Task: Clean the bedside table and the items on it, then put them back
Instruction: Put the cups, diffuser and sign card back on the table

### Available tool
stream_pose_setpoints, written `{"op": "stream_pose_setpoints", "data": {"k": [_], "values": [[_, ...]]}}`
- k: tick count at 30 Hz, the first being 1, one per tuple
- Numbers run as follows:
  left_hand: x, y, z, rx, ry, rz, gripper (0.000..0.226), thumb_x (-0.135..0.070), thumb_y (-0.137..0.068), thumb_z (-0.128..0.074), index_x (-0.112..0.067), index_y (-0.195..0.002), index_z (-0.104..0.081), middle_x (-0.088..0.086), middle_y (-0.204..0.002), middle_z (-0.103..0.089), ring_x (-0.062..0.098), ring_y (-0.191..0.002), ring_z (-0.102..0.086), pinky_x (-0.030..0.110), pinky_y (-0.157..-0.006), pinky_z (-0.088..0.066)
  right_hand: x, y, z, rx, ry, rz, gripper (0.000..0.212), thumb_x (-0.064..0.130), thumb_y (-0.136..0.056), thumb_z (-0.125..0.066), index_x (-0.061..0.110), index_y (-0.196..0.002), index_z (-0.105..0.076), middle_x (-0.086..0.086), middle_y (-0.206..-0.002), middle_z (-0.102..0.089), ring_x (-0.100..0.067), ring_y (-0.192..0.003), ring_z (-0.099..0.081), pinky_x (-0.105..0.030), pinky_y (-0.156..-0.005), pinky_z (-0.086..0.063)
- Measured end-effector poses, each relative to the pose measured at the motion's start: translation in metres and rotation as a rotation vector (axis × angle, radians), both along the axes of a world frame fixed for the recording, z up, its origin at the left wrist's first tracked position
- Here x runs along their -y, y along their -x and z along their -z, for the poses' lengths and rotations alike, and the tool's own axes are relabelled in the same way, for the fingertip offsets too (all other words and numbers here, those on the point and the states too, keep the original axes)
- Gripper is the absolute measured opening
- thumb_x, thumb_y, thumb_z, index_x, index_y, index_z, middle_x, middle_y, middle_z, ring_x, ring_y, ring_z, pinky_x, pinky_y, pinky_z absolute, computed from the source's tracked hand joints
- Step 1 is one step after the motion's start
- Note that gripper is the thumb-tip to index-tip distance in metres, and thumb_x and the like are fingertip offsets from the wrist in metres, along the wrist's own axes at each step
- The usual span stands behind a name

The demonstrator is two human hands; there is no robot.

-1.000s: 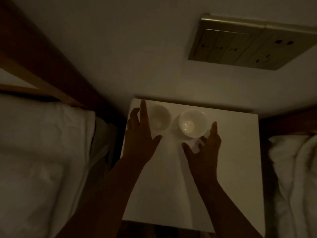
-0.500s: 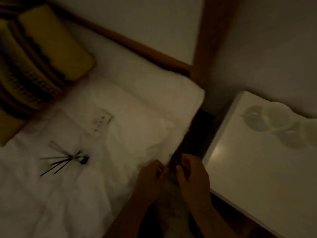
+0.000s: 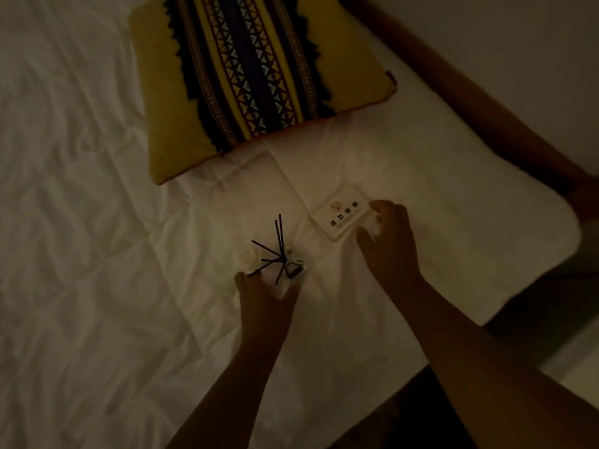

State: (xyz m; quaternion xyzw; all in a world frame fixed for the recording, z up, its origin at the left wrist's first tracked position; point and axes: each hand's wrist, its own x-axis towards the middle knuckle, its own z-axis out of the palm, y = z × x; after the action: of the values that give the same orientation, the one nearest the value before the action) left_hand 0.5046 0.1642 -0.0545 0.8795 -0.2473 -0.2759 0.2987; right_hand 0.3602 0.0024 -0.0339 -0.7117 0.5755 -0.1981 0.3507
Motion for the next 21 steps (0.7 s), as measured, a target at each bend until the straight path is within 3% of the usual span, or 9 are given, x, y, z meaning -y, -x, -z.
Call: {"op": "stream_pose_setpoints", "data": {"k": [1,3,5,7,10,14,18,21], "values": [[0.009,-0.005,0.003,-0.031,0.037,0.005,0.07,-0.041,-0.071,-0.081,-0.017,-0.129,-0.049,-0.005,-0.133,-0.043,0.004,-0.103,-0.048,0.026,-0.087,-0.048,0.01,-0.008,0.003,-0.009,-0.022,0.009,0.057,0.017,-0.083,-0.069,0.011,-0.133,-0.044,-0.01,-0.132,-0.046,-0.025,-0.119,-0.051,-0.031,-0.096,-0.047],[0.024,-0.009,0.006,-0.092,0.163,0.023,0.063,-0.03,-0.07,-0.083,-0.034,-0.124,-0.052,-0.03,-0.125,-0.047,-0.002,-0.108,-0.048,0.028,-0.091,-0.049,0.026,-0.024,0.012,-0.06,-0.094,-0.012,0.069,0.022,-0.081,-0.072,0.014,-0.141,-0.037,-0.01,-0.137,-0.045,-0.027,-0.125,-0.046,-0.034,-0.099,-0.042],[0.033,-0.01,0.003,-0.054,0.221,0.075,0.06,-0.019,-0.067,-0.082,-0.056,-0.102,-0.052,-0.047,-0.102,-0.048,-0.014,-0.093,-0.052,0.015,-0.077,-0.051,0.032,-0.035,0.017,-0.138,-0.123,-0.085,0.082,0.027,-0.078,-0.075,0.017,-0.146,-0.029,-0.011,-0.138,-0.044,-0.029,-0.127,-0.041,-0.04,-0.103,-0.039],[0.037,-0.013,0.008,-0.072,0.225,0.087,0.048,-0.019,-0.066,-0.081,-0.05,-0.092,-0.056,-0.037,-0.092,-0.057,-0.014,-0.084,-0.057,0.014,-0.067,-0.054,0.036,-0.043,0.02,-0.22,-0.132,-0.113,0.092,0.032,-0.074,-0.079,0.018,-0.147,-0.025,-0.014,-0.135,-0.044,-0.032,-0.124,-0.042,-0.044,-0.103,-0.041],[0.032,-0.017,0.017,-0.044,0.206,0.125,0.043,-0.019,-0.068,-0.082,-0.033,-0.102,-0.059,-0.028,-0.09,-0.056,-0.017,-0.086,-0.054,0.003,-0.073,-0.044,0.036,-0.045,0.017,-0.241,-0.218,-0.071,0.091,0.033,-0.069,-0.083,0.013,-0.141,-0.031,-0.015,-0.129,-0.045,-0.032,-0.115,-0.051,-0.044,-0.097,-0.047],[0.03,-0.016,0.014,-0.042,0.131,0.184,0.048,-0.023,-0.068,-0.085,-0.031,-0.107,-0.058,-0.022,-0.099,-0.052,-0.004,-0.09,-0.048,-0.002,-0.077,-0.035,0.023,-0.019,0.011,-0.002,-0.397,0.053,0.051,0.023,-0.077,-0.077,0.003,-0.119,-0.056,-0.013,-0.118,-0.063,-0.028,-0.104,-0.062,-0.038,-0.091,-0.052],[0.035,0.002,-0.002,-0.054,0.035,0.308,0.052,-0.03,-0.069,-0.083,-0.026,-0.115,-0.059,-0.013,-0.104,-0.059,0.01,-0.094,-0.058,0.024,-0.083,-0.047,0.004,0.038,-0.004,0.305,-0.547,0.273,0.038,0.011,-0.078,-0.076,0.002,-0.112,-0.062,-0.015,-0.11,-0.069,-0.03,-0.099,-0.067,-0.048,-0.089,-0.055],[0.043,0.046,-0.02,-0.035,0.078,0.42,0.053,-0.027,-0.071,-0.082,-0.025,-0.119,-0.058,-0.019,-0.102,-0.057,0.005,-0.093,-0.059,0.02,-0.079,-0.047,-0.018,0.109,-0.017,0.524,-0.591,0.378,0.032,0.008,-0.077,-0.076,0.008,-0.106,-0.062,-0.008,-0.105,-0.071,-0.023,-0.096,-0.069,-0.037,-0.08,-0.06]]}}
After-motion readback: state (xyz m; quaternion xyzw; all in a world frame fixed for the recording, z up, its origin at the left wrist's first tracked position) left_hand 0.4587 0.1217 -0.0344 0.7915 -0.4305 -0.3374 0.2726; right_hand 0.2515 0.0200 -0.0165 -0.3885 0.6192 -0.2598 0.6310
